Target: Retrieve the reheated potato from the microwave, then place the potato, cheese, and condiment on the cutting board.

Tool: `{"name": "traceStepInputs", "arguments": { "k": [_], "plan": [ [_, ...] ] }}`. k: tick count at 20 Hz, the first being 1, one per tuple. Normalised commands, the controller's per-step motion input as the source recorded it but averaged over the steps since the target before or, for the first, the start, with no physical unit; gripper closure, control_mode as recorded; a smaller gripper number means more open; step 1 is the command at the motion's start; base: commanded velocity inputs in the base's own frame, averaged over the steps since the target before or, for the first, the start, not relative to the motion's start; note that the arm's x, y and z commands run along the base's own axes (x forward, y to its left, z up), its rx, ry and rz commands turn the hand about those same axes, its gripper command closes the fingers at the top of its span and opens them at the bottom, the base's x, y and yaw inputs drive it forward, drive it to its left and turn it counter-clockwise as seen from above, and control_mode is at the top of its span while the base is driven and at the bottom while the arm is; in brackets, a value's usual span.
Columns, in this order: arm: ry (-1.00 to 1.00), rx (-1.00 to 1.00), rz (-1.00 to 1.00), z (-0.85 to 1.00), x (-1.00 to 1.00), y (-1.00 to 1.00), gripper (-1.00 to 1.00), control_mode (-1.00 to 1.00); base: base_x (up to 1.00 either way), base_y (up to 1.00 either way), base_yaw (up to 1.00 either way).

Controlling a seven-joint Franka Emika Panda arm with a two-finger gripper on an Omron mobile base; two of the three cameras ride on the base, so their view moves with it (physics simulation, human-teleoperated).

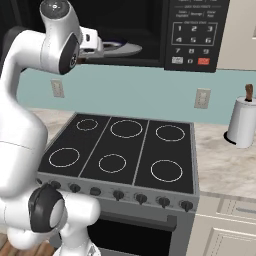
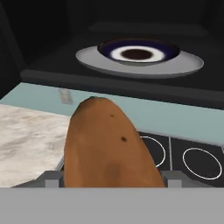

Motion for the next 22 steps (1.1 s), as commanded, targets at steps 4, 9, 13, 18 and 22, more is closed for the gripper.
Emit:
{"name": "traceStepInputs", "arguments": {
  "k": [4,9,13,18,22],
  "plan": [
    [0.00,0.00,-0.03,-0.29,-0.56,-0.04,1.00,-1.00,0.00,0.00,0.00],
    [0.00,0.00,-0.04,-0.43,-0.35,-0.01,1.00,-1.00,0.00,0.00,0.00],
    [0.00,0.02,-0.04,-0.60,-0.10,0.00,1.00,-1.00,0.00,0.00,0.00],
    [0.00,0.09,-0.01,-0.69,0.00,-0.01,1.00,-1.00,0.00,0.00,0.00],
    [0.00,0.12,0.00,-0.67,0.02,0.00,1.00,-1.00,0.00,0.00,0.00]
  ]
}}
